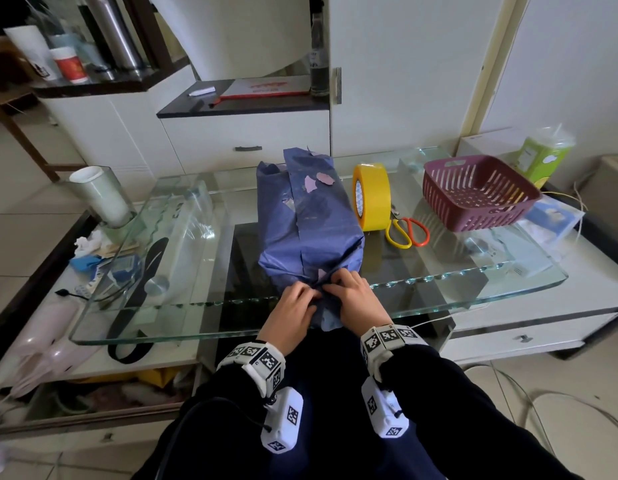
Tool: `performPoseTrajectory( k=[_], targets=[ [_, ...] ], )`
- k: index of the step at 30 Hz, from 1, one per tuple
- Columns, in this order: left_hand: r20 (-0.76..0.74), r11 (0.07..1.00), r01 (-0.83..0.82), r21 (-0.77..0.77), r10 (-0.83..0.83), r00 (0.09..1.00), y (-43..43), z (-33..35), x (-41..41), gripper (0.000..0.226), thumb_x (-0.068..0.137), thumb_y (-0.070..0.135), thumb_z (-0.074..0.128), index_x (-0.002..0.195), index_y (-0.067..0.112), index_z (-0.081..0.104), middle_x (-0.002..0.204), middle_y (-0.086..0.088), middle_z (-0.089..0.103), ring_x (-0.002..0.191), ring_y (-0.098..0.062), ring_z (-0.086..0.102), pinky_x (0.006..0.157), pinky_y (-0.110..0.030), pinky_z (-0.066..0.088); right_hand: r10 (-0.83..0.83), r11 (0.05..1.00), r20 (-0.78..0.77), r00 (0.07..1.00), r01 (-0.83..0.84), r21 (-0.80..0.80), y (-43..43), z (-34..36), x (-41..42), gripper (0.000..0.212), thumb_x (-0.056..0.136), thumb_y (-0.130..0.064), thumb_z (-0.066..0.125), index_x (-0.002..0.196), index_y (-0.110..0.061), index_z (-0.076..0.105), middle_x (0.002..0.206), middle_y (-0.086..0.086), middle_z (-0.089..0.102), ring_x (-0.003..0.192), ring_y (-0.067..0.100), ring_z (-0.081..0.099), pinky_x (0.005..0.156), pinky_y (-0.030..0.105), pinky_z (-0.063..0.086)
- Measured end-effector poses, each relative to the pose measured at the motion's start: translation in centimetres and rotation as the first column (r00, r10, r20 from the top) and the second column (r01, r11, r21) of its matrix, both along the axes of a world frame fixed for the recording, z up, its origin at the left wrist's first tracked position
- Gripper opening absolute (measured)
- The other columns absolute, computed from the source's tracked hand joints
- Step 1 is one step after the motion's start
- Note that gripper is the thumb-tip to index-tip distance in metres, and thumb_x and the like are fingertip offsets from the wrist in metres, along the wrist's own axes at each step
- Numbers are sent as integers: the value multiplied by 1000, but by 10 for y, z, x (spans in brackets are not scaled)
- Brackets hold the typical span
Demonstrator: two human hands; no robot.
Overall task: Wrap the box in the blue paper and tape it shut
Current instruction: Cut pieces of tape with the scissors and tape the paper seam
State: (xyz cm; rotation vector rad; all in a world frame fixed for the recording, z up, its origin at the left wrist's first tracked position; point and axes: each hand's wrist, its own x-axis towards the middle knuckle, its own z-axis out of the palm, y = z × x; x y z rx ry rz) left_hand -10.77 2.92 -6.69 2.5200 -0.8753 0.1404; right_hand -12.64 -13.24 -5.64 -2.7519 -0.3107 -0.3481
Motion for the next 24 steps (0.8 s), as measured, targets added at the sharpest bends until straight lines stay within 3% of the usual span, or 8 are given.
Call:
performPoseTrajectory(
  k=[3, 6, 10, 15, 17, 20, 24],
  targets=[
    [-43, 1000, 8, -2, -8, 999, -11, 10, 16, 49, 86, 36, 31, 111, 5, 59, 108, -13, 52, 102, -25, 50, 95, -26, 32, -2, 1000, 69, 998, 3, -14, -10, 8, 11, 25, 65, -14, 54, 79, -15, 75, 80, 7, 63, 62, 28, 61, 53, 28, 50],
    [-62, 999, 33, 22, -31, 998, -23, 19, 32, 54, 85, 42, 31, 113, 5, 59, 110, -13, 52, 105, -27, 51, 96, -25, 32, -24, 1000, 82, 996, 24, 5, -23, 13, 23, 33, 72, -21, 44, 79, -14, 75, 81, 8, 63, 63, 30, 61, 53, 31, 53],
    [-94, 998, 45, 42, -41, 995, -32, 20, 45, 61, 82, 49, 35, 117, 5, 58, 114, -13, 51, 107, -27, 50, 97, -23, 30, -44, 999, -5, 999, 44, 29, -33, 13, 31, 26, 66, -17, 60, 86, -9, 75, 86, 13, 64, 70, 37, 62, 60, 40, 56],
    [-32, 995, 52, 89, -50, 998, -38, 16, 54, 56, 79, 35, 70, 122, 5, 53, 120, -12, 47, 112, -27, 45, 102, -30, 34, -51, 999, -26, 998, 51, 17, -35, 14, 43, 43, 70, -31, 38, 82, -17, 77, 84, 12, 64, 69, 36, 61, 62, 36, 53],
    [9, 994, 34, 102, -35, 999, -40, 16, 57, 57, 79, 36, 71, 123, 7, 52, 122, -11, 47, 113, -27, 45, 103, -31, 36, -52, 999, -68, 996, 53, 13, -33, 18, 47, 48, 73, -33, 35, 90, -18, 77, 93, 14, 63, 79, 38, 59, 70, 38, 52],
    [-22, 993, 18, 116, -16, 1000, -41, 19, 64, 67, 74, 47, 71, 126, 12, 49, 125, -5, 43, 117, -20, 41, 101, -30, 37, -70, 998, -167, 983, 70, -6, -35, 25, 54, 43, 85, -28, 40, 118, -20, 67, 119, 12, 54, 109, 34, 48, 94, 38, 40],
    [-60, 979, 38, 199, -27, 998, -41, 24, 72, 68, 72, 42, 74, 128, 15, 45, 127, 0, 39, 120, -16, 37, 94, -32, 44, -77, 997, -158, 984, 79, 6, -37, 23, 61, 36, 90, -18, 51, 123, -22, 63, 125, 10, 50, 114, 31, 44, 99, 35, 36]
  ],
)
